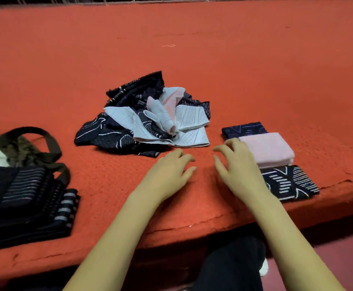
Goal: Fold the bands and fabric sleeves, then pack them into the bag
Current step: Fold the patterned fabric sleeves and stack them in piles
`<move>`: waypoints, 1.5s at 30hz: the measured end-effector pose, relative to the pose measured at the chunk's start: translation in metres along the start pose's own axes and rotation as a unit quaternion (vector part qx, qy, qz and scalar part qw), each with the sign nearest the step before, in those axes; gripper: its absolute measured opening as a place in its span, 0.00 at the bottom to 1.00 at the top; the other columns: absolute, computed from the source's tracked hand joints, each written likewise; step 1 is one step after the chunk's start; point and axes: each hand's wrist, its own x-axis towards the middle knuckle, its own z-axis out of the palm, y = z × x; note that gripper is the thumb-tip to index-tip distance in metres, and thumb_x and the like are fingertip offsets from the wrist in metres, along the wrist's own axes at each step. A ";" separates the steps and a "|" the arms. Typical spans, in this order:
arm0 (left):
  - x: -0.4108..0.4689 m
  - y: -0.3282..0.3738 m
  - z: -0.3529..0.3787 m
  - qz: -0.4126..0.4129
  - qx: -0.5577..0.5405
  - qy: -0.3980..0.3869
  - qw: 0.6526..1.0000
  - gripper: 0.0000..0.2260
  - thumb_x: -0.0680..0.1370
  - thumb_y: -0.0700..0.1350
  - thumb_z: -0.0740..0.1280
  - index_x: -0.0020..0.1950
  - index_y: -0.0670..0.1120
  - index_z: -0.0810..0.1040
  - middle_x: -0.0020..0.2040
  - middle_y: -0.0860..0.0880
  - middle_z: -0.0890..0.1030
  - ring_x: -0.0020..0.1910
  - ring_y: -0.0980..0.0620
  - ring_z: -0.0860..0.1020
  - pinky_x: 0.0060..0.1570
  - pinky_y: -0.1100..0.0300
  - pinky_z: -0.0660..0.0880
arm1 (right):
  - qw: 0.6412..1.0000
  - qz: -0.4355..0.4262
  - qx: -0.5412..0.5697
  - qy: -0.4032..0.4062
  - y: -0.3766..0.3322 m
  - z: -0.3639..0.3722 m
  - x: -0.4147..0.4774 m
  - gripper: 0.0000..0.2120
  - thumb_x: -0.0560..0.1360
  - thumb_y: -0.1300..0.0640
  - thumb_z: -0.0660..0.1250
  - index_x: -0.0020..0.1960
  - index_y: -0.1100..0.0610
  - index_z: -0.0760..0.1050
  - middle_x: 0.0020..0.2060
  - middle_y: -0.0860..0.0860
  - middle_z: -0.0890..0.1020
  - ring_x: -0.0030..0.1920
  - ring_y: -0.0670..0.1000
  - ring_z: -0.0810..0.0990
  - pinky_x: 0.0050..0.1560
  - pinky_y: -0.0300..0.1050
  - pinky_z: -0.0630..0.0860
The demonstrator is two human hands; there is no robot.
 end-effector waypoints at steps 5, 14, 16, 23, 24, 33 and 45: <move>-0.018 -0.069 -0.039 -0.112 0.059 0.069 0.990 0.14 0.80 0.51 0.60 0.62 0.48 0.76 0.55 0.46 0.74 0.57 0.45 0.73 0.57 0.49 0.70 | 0.996 -0.073 0.034 -0.044 -0.060 0.034 0.053 0.11 0.76 0.57 0.63 0.56 0.60 0.77 0.51 0.58 0.75 0.52 0.60 0.73 0.50 0.55 0.71; 0.002 -0.095 -0.061 -0.168 0.088 0.171 0.967 0.14 0.81 0.49 0.57 0.60 0.44 0.75 0.56 0.43 0.74 0.56 0.43 0.72 0.54 0.48 0.69 | 0.997 0.007 0.043 -0.066 -0.080 0.065 0.120 0.20 0.77 0.58 0.63 0.65 0.66 0.67 0.59 0.63 0.70 0.61 0.63 0.68 0.60 0.54 0.66; 0.019 -0.093 -0.064 -0.155 0.090 0.200 0.963 0.14 0.81 0.48 0.57 0.59 0.42 0.75 0.55 0.42 0.74 0.56 0.41 0.72 0.53 0.48 0.68 | 0.996 0.022 0.050 -0.076 -0.077 0.070 0.121 0.19 0.77 0.58 0.62 0.65 0.66 0.68 0.59 0.63 0.71 0.61 0.63 0.69 0.60 0.54 0.65; 0.099 -0.092 -0.076 -0.147 0.002 0.177 0.973 0.18 0.82 0.52 0.56 0.61 0.38 0.72 0.59 0.39 0.73 0.60 0.40 0.69 0.59 0.49 0.67 | 0.992 0.090 0.060 -0.072 -0.064 0.073 0.113 0.18 0.78 0.49 0.61 0.62 0.59 0.74 0.50 0.58 0.78 0.54 0.59 0.75 0.48 0.47 0.63; 0.108 -0.092 -0.074 -0.159 -0.015 0.142 0.977 0.20 0.81 0.53 0.56 0.62 0.38 0.71 0.61 0.39 0.72 0.61 0.41 0.69 0.59 0.50 0.66 | 0.990 0.096 0.061 -0.078 -0.064 0.072 0.112 0.17 0.78 0.47 0.61 0.61 0.57 0.74 0.48 0.57 0.80 0.53 0.59 0.76 0.46 0.48 0.65; 0.098 -0.098 -0.061 -0.153 -0.084 0.263 0.949 0.14 0.77 0.54 0.65 0.43 0.44 0.68 0.43 0.47 0.71 0.47 0.48 0.71 0.41 0.58 0.62 | 0.991 0.077 0.111 0.004 -0.055 0.067 0.107 0.10 0.79 0.54 0.61 0.55 0.53 0.78 0.47 0.52 0.82 0.49 0.54 0.77 0.43 0.45 0.66; 0.011 -0.067 -0.080 -0.174 -0.245 0.352 0.886 0.13 0.78 0.55 0.63 0.49 0.46 0.76 0.39 0.51 0.77 0.38 0.53 0.72 0.39 0.59 0.64 | 0.973 -0.020 0.217 0.070 -0.087 0.029 0.081 0.11 0.78 0.58 0.64 0.58 0.59 0.79 0.54 0.51 0.81 0.53 0.46 0.77 0.53 0.35 0.69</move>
